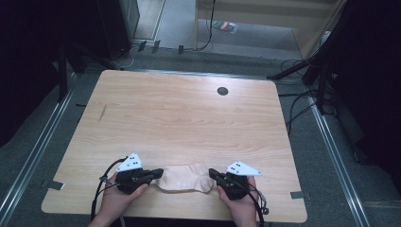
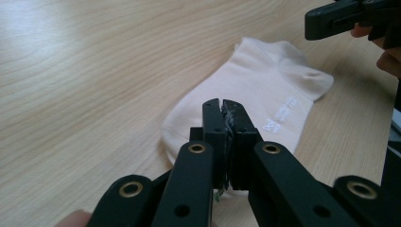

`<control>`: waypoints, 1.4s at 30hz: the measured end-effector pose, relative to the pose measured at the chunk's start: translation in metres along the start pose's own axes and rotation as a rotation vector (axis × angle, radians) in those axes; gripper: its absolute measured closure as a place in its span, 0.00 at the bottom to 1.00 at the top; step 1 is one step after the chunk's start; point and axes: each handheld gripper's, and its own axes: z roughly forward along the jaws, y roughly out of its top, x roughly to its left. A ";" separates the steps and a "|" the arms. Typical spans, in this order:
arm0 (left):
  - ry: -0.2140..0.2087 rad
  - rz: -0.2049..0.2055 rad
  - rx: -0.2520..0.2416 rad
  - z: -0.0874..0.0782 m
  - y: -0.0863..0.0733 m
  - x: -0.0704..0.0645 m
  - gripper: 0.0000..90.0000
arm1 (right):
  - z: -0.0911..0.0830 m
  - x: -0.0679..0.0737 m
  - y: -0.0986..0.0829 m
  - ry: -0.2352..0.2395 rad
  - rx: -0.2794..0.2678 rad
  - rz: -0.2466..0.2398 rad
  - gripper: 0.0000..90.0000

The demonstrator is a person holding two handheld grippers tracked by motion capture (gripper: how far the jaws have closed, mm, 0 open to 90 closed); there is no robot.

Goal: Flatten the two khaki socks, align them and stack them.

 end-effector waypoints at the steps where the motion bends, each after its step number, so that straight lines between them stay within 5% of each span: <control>1: 0.004 -0.009 -0.014 -0.002 0.000 0.003 0.97 | -0.001 -0.002 0.000 -0.007 -0.005 0.008 1.00; 4: 0.012 -0.026 -0.044 -0.006 -0.001 0.010 0.89 | -0.006 -0.014 0.001 -0.029 -0.028 0.019 0.97; 11: 0.062 -0.084 -0.164 -0.022 -0.003 0.034 0.55 | -0.017 -0.036 0.003 -0.090 -0.090 0.013 0.59; 19: 0.225 -0.130 -0.208 -0.040 -0.007 0.056 0.22 | -0.027 -0.066 0.000 -0.166 -0.088 0.059 0.20; 34: 0.373 -0.200 -0.185 -0.070 -0.023 0.096 0.16 | -0.059 -0.108 -0.015 -0.252 -0.102 0.106 0.15; 42: 0.490 -0.166 -0.141 -0.086 -0.036 0.109 0.16 | -0.077 -0.131 -0.028 -0.317 -0.107 0.135 0.15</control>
